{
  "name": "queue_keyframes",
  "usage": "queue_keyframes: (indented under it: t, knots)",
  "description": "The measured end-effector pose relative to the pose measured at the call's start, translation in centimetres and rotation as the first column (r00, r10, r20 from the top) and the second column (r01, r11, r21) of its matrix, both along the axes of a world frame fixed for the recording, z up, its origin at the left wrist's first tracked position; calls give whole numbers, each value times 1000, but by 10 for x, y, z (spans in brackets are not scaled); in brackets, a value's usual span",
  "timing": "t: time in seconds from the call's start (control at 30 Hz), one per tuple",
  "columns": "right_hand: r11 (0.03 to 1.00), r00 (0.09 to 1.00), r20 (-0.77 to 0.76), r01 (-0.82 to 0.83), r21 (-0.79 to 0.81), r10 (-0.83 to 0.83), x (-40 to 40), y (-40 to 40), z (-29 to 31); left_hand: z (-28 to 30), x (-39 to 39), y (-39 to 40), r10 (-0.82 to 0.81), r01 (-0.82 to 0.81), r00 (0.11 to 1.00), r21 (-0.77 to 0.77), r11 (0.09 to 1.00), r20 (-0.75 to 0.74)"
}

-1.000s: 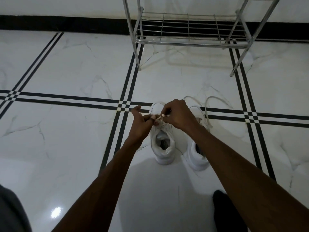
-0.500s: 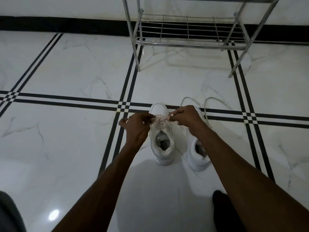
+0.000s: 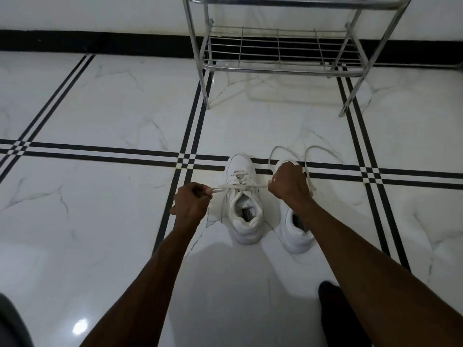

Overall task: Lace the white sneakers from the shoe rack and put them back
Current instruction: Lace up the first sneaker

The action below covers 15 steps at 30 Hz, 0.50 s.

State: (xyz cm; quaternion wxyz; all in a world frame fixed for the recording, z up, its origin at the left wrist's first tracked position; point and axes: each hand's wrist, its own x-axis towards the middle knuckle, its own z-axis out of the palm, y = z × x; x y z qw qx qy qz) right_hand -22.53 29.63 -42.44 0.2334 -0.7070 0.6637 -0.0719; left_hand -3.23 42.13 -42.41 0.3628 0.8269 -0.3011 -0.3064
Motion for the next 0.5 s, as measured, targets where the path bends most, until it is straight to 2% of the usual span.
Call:
queue_keyframes:
  t: [0.17, 0.27, 0.37, 0.5]
  knots:
    - [998, 1000, 23, -7, -59, 8, -5, 5, -6, -7, -1, 1, 83, -84, 995, -21, 996, -53]
    - [1000, 1000, -9, 9, -20, -9, -5, 7, -6, -11, -1, 2, 110, -112, 992, -22, 993, -68]
    - [1000, 1000, -3, -7, -11, 7, -6, 3, -7, -11, 0, 4, 82, -86, 992, -36, 996, -91]
    - [993, 990, 73, -120, 5, 119, -10, -3, -10, -7, 7, 3, -26, 25, 998, -9, 1000, -65]
